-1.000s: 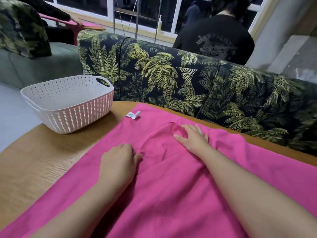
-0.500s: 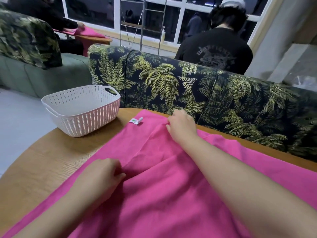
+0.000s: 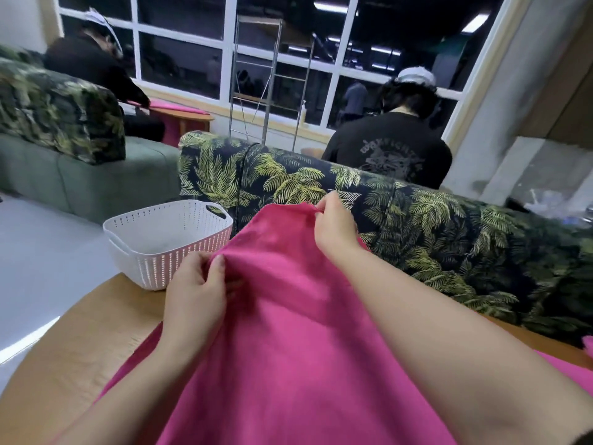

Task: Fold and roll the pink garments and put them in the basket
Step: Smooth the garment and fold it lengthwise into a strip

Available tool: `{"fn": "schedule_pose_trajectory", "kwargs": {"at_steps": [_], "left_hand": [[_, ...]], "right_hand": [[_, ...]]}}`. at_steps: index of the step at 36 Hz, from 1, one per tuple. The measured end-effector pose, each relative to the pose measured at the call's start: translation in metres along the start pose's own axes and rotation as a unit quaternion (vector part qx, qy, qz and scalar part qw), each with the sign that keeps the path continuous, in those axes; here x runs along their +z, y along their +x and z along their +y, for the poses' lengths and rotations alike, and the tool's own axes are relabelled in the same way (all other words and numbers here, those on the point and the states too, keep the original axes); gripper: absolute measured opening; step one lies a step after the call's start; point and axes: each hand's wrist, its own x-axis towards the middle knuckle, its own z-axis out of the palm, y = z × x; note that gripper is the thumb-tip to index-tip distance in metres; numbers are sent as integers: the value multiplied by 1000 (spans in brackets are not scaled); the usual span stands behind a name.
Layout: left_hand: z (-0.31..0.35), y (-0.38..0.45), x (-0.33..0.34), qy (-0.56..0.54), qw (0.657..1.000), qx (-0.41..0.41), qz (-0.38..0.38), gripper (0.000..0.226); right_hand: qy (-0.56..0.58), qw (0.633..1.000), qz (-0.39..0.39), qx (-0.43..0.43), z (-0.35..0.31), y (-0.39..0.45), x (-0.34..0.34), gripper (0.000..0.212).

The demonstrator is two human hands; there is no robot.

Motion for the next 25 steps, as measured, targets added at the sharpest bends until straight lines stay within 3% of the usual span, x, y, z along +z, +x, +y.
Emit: {"fn": "schedule_pose_trajectory", "kwargs": {"at_steps": [4, 9, 14, 18, 22, 25], "left_hand": [[-2, 37, 14, 101, 991, 40, 73, 15], [-31, 57, 21, 172, 973, -9, 151, 10], [-78, 56, 10, 307, 943, -41, 120, 6], [-97, 57, 12, 443, 894, -2, 64, 36], [-110, 60, 19, 525, 849, 51, 30, 48], [-114, 65, 19, 556, 829, 57, 28, 37]], "right_hand": [[-17, 1000, -18, -20, -14, 24, 14, 18], [-27, 998, -64, -9, -4, 39, 50, 20], [-10, 997, -81, 11, 29, 47, 100, 18], [-28, 996, -78, 18, 52, 58, 137, 20], [-84, 992, -85, 27, 63, 70, 159, 23], [-84, 990, -101, 54, 67, 81, 173, 25]]}}
